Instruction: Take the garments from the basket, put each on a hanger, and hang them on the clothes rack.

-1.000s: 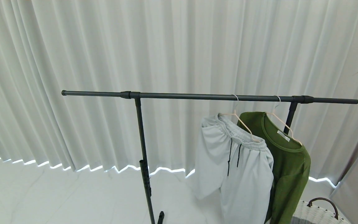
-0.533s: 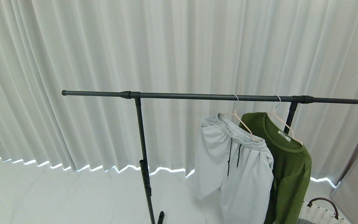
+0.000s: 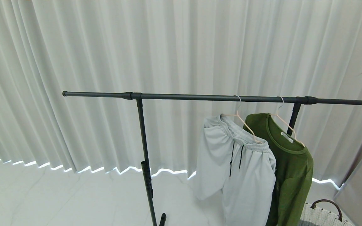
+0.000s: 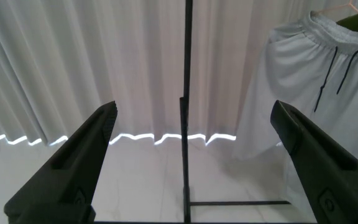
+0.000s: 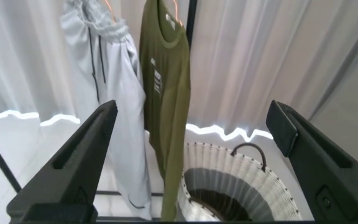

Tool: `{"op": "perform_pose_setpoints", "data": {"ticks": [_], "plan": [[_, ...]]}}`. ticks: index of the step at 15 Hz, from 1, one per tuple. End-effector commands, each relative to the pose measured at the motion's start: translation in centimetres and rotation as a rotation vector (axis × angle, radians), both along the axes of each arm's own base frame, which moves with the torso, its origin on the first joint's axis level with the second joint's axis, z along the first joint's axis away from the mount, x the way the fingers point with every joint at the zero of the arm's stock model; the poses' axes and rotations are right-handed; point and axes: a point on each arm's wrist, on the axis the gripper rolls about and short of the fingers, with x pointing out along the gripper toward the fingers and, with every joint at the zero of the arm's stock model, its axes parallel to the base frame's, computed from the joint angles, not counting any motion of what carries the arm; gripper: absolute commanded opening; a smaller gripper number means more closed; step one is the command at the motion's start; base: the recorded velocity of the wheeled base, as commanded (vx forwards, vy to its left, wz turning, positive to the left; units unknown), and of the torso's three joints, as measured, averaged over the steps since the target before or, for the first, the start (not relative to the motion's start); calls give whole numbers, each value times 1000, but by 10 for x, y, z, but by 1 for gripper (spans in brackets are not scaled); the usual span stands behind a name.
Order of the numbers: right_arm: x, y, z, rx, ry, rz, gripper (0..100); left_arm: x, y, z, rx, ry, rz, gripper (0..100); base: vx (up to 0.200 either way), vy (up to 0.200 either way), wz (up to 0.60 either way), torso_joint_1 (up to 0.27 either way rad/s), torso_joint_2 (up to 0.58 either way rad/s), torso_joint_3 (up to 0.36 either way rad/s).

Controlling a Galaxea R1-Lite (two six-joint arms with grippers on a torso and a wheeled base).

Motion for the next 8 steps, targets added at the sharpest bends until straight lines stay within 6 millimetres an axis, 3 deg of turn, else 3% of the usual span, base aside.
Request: {"op": "perform_pose_setpoints", "data": {"ticks": [1, 8], "plan": [[-1, 0, 0, 0, -15, 3, 100, 0, 0, 0, 0, -1, 1, 100, 0, 0, 0, 0, 0, 0], [-1, 0, 0, -8, -14, 4, 100, 0, 0, 0, 0, -1, 1, 100, 0, 0, 0, 0, 0, 0]]}}
